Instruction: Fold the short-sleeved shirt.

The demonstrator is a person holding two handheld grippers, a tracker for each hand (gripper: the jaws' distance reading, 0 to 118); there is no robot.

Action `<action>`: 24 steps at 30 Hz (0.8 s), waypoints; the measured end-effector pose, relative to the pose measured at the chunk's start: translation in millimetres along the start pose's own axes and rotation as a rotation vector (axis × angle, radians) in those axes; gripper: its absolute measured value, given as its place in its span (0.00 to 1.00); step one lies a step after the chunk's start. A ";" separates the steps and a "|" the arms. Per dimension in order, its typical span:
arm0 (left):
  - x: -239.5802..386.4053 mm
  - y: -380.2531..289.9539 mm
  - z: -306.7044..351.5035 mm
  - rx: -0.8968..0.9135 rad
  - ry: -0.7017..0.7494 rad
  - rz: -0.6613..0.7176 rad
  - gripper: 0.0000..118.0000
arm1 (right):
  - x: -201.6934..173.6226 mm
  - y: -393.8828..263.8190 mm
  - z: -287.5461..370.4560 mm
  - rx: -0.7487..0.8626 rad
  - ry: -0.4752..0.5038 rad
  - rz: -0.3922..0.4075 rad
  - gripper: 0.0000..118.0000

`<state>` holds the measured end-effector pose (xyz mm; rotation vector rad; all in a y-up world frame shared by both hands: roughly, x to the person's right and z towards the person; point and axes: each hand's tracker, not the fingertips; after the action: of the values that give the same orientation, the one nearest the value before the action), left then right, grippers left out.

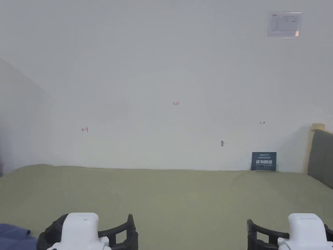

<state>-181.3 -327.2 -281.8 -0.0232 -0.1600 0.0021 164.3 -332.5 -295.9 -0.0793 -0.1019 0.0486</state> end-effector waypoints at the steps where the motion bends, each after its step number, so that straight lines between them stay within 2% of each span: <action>1: -0.2 0.4 0.2 -0.001 -0.004 0.003 1.00 | 0.2 -0.1 -0.3 -0.004 0.000 -0.007 1.00; 24: -10.1 5.4 4.0 -0.031 -0.027 0.051 1.00 | 6.2 0.4 6.1 0.028 0.042 -0.001 1.00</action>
<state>-191.9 -321.7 -279.6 -0.0576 -0.1869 0.0504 169.9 -331.2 -289.2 -0.0527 -0.0596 0.0473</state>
